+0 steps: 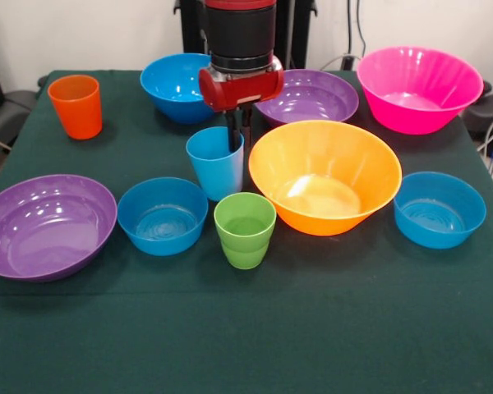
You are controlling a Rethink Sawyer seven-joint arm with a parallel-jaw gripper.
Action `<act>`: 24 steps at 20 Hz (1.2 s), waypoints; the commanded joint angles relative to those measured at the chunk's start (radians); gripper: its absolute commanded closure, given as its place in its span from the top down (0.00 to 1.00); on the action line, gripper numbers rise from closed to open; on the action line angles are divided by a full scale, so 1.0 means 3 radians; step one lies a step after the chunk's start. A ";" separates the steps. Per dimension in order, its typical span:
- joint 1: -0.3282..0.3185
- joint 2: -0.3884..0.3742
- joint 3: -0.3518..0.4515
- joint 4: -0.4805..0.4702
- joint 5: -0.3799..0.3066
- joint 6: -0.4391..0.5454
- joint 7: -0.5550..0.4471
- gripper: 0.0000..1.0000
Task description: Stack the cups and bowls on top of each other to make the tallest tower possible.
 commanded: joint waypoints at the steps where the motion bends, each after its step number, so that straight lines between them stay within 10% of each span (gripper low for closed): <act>1: 0.0115 0.0155 -0.0004 -0.0277 -0.0034 0.0448 -0.0148 0.00; 10: 0.0077 0.0211 0.0125 -0.0444 -0.0179 0.0939 -0.0763 0.00; 24: 0.0103 0.0224 0.0187 -0.0498 -0.0140 0.0794 -0.0429 0.00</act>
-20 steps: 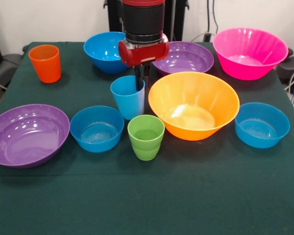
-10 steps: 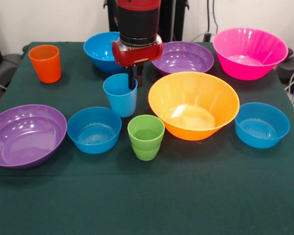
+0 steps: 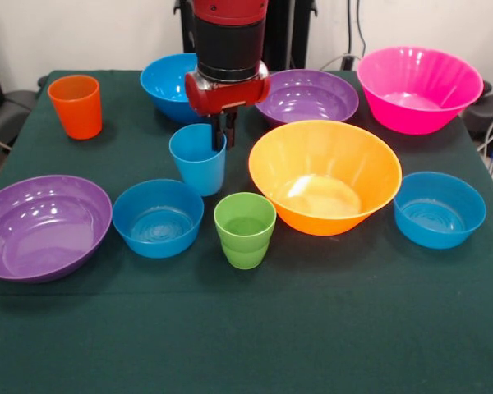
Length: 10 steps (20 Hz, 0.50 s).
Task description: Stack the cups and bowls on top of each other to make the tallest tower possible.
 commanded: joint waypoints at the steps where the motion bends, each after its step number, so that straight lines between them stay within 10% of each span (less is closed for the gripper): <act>1: 0.0110 0.0130 0.0183 -0.0260 -0.0123 0.0203 -0.0432 0.00; 10: 0.0085 0.0111 0.0213 -0.0245 -0.0080 0.0222 -0.0426 0.00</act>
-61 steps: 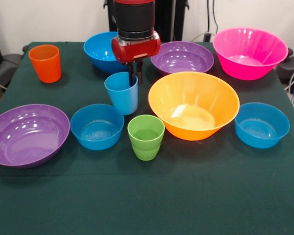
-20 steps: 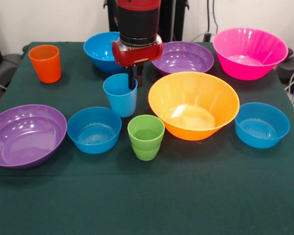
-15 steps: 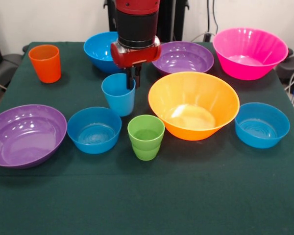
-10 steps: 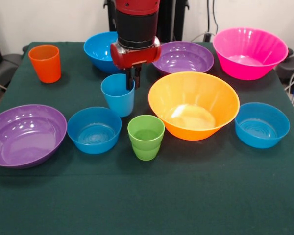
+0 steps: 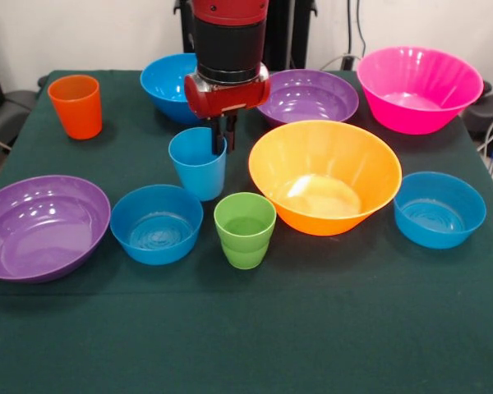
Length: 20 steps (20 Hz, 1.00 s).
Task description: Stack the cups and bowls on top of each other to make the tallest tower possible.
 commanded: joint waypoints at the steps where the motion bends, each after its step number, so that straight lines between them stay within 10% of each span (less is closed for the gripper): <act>1: 0.0088 0.0102 0.0186 -0.0191 -0.0075 0.0219 -0.0416 0.00; 20: 0.0205 0.0050 0.0098 -0.0245 -0.0029 0.0168 -0.0150 0.00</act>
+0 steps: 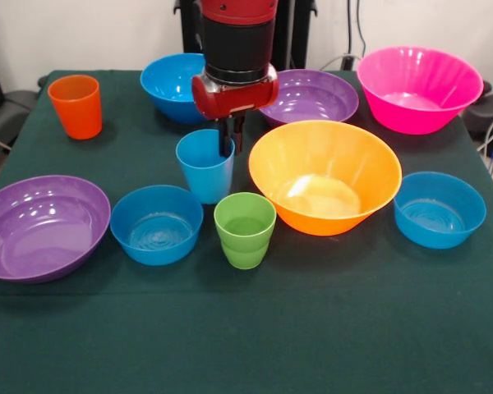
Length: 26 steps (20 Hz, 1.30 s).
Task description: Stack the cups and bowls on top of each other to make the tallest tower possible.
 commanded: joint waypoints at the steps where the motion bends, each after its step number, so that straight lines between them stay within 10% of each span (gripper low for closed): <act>1: 0.0146 0.0065 0.0081 -0.0230 -0.0030 0.0152 -0.0131 0.00; 26: 0.0189 0.0110 0.0015 -0.0294 -0.0100 0.0278 -0.0271 0.00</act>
